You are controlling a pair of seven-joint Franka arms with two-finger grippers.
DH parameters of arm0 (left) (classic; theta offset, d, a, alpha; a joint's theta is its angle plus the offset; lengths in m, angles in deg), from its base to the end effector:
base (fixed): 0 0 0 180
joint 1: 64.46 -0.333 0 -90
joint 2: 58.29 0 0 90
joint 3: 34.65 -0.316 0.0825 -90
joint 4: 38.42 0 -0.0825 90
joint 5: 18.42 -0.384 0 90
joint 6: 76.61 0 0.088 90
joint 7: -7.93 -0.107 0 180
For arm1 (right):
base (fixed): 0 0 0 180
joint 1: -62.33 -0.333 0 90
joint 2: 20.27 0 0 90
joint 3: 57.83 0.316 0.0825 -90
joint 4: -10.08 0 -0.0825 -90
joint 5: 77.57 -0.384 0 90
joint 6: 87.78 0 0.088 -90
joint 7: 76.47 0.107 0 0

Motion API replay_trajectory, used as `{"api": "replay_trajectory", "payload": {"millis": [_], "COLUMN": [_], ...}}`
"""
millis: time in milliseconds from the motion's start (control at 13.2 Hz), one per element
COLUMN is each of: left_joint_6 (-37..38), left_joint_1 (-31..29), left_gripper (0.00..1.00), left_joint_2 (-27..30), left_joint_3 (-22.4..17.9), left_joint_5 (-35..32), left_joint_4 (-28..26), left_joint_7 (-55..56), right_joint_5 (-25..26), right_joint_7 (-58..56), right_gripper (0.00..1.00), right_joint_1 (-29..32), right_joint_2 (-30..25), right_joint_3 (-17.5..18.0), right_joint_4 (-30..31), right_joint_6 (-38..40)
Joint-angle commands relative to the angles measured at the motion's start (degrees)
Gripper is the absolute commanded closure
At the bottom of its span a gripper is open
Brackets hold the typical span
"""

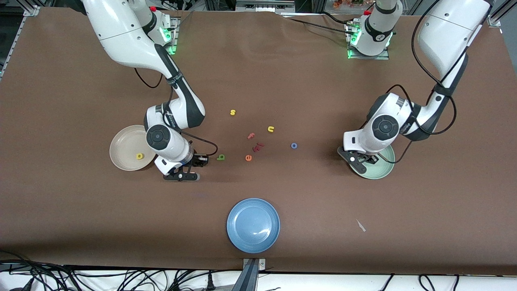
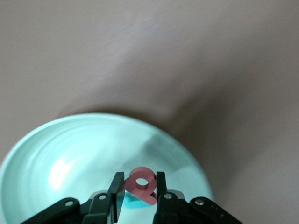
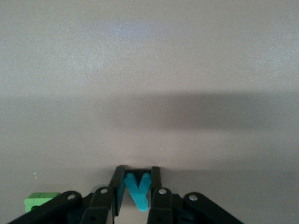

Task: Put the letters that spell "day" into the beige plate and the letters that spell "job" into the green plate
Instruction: 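Place p in green plate with the left gripper while the right gripper places Y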

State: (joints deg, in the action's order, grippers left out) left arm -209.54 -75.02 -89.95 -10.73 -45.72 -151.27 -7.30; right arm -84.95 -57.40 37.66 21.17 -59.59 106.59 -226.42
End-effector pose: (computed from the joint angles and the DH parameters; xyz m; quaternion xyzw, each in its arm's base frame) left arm 0.5854 -0.1258 0.1973 -0.9162 0.3923 0.0623 0.0519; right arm 0.6242 0.2667 0.1797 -0.9994 0.0107 0.0057 0.0329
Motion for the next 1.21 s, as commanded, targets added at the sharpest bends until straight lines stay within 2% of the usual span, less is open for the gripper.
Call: {"api": "replay_trajectory", "payload": {"millis": [0, 151, 227, 302, 604, 907, 1133], "left_joint_6": [-2.58, -3.12, -2.95, -2.86, 0.55, 5.31, 5.32], "left_joint_1": [-2.01, -2.36, -2.45, -2.45, -2.45, -2.28, -1.58], "left_gripper": [0.92, 0.66, 0.29, 0.00, 0.00, 0.00, 0.00], "left_joint_2": [-1.02, -1.03, -0.77, -0.50, 2.57, 5.12, 5.39], "left_joint_3": [0.68, 0.68, 0.77, 0.77, 2.34, 6.56, 10.95], "left_joint_5": [-2.41, -2.41, -2.41, -2.41, -0.66, 9.87, 11.74], "left_joint_4": [-0.44, -0.62, -0.71, -0.71, -0.01, 1.05, 1.14], "left_joint_7": [-0.59, -0.59, -0.59, -0.68, -1.12, 0.89, 12.02], "right_joint_5": [-1.15, -1.06, -1.06, -1.06, -0.80, -1.06, -1.15], "right_joint_7": [0.36, 0.27, 0.27, 0.01, -4.28, -10.18, -18.15], "right_gripper": [0.83, 0.85, 0.89, 0.91, 0.91, 0.91, 0.91], "right_joint_1": [-0.12, 0.41, 0.59, 0.94, 1.29, 1.29, 1.29], "right_joint_2": [0.84, 0.75, 0.40, -0.30, -3.46, -8.73, -12.86], "right_joint_3": [0.09, -0.09, -0.26, -0.26, -4.29, -8.16, -11.59], "right_joint_4": [-2.98, -5.53, -5.71, -5.54, -4.31, 1.47, 6.92], "right_joint_6": [3.44, 8.28, 9.52, 10.05, 15.58, 16.21, 16.03]}}
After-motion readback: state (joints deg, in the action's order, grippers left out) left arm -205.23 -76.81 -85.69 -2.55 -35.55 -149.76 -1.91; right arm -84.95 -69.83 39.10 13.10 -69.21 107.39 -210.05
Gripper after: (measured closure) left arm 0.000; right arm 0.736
